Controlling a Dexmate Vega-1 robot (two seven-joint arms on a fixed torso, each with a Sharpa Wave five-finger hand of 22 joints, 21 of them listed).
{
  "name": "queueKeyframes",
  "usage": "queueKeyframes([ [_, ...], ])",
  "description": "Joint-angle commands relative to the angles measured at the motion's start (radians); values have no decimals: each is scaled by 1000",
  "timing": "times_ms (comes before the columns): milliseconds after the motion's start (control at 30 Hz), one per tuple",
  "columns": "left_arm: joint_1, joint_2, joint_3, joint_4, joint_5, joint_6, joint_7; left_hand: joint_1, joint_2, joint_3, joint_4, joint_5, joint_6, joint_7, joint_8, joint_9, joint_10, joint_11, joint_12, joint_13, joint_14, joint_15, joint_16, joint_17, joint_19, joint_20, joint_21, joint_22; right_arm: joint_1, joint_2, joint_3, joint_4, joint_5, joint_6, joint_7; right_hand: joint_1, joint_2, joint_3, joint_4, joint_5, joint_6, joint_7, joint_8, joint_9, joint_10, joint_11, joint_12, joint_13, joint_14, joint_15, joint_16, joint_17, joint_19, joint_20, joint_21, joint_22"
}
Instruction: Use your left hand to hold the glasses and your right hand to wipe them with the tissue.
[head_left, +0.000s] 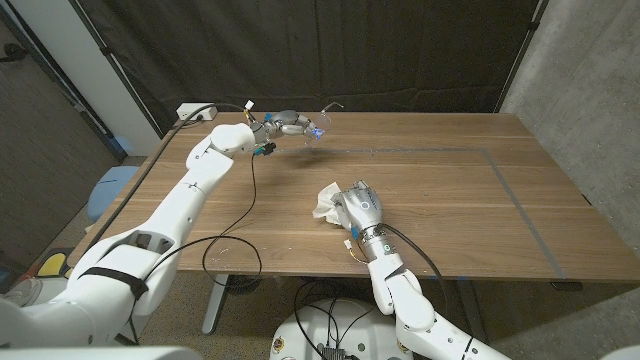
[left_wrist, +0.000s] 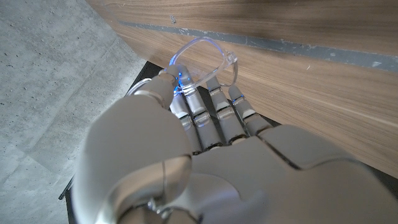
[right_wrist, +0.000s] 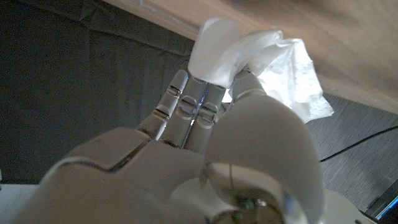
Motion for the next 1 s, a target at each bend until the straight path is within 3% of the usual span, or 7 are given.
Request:
queueKeyframes([
  [33, 6, -2, 6, -33, 12, 15, -16, -3, 2, 6, 0, -1, 60, 56, 4, 2, 0, 6, 4, 4, 4, -128, -1, 2, -4, 1, 5, 2, 58, 46, -21, 82, 77, -5, -311, 9, 1, 3, -2, -1, 15, 1, 1, 4, 43, -35, -1, 7, 11, -87, 8, 9, 2, -60, 13, 6],
  [300, 12, 7, 15, -65, 17, 34, -36, -4, 1, 7, -1, -1, 59, 54, 5, 4, -1, 7, 6, 2, 3, -127, -2, 2, -5, 2, 7, 2, 87, 57, -32, 107, 117, -3, -389, 11, 0, 4, -2, -3, 19, 3, -2, 4, 48, -32, 0, 13, 14, -87, 12, 19, -2, -60, 22, 9],
  [600, 5, 19, 40, -88, 27, 38, -75, -2, 1, 8, -4, -2, 60, 56, 5, 3, 0, 7, 10, 1, 4, -127, -1, 4, -6, 0, 9, 2, 111, 104, -27, 152, 161, -23, -482, 14, -2, 5, -2, -4, 22, 7, -5, 4, 50, -33, -1, 19, 15, -87, 15, 28, -6, -58, 32, 12],
  [1000, -3, 38, 69, -120, 38, 26, -112, 0, 1, 9, -8, -1, 62, 62, 6, 4, -1, 8, 14, 1, 4, -128, 0, 7, -7, 1, 12, 2, 35, 258, 159, 231, -2, 117, -482, 18, -7, 4, -3, -7, 33, 13, -8, 4, 57, -32, -2, 30, 22, -86, 26, 49, -10, -56, 51, 17],
])
